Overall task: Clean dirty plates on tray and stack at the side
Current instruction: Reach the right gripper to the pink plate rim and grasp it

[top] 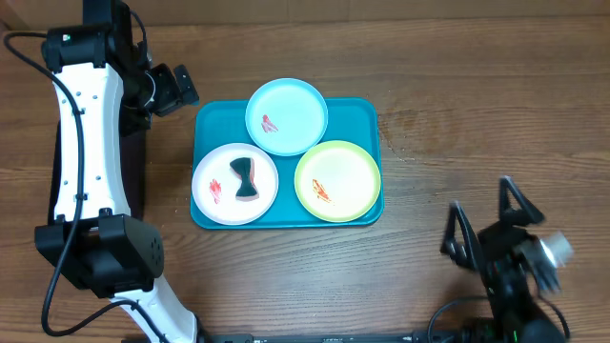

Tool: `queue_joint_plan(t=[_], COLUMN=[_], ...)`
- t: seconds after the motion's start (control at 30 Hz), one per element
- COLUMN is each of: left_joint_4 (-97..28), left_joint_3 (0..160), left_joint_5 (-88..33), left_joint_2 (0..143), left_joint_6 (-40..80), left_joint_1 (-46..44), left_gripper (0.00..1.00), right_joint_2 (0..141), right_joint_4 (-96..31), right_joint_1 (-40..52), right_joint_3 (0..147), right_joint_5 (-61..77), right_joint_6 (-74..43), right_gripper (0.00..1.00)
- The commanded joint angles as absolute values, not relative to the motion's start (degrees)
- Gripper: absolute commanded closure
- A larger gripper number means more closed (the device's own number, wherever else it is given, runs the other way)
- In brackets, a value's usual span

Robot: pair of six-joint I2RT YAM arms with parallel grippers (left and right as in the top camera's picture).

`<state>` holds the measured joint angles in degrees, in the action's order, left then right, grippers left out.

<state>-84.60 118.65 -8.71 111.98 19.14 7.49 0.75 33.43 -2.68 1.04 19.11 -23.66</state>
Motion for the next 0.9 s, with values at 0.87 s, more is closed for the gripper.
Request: queue_joint_plan(t=[0.87], left_joint_4=[-84.2], left_joint_3=[119.0], left_joint_5=[-11.7], left_joint_2=[111.7], left_joint_6=[18.9], left_joint_1=[7.1], left_gripper=[0.0], right_joint_2=[67.0], right_joint_4=[-43.6], right_joint_1=[-0.4], right_joint_3=[87.1], right_joint_5=[56.2], right_joint_6=[-21.0], right_gripper=[0.0])
